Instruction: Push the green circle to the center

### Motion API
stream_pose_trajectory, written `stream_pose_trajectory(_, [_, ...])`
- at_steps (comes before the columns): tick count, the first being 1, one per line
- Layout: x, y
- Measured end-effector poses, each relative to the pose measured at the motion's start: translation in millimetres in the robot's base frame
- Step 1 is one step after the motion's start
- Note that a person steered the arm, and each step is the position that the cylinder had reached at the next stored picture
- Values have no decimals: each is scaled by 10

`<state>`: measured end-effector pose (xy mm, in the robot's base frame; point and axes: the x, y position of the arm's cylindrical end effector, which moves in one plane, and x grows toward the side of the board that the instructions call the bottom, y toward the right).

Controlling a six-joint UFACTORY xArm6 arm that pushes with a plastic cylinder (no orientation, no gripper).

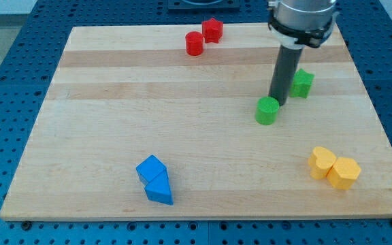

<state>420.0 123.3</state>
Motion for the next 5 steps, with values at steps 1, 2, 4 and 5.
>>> stream_pose_trajectory(1, [0, 254])
stream_pose_trajectory(2, [40, 512])
stream_pose_trajectory(4, [202, 369])
stream_pose_trajectory(5, [202, 279])
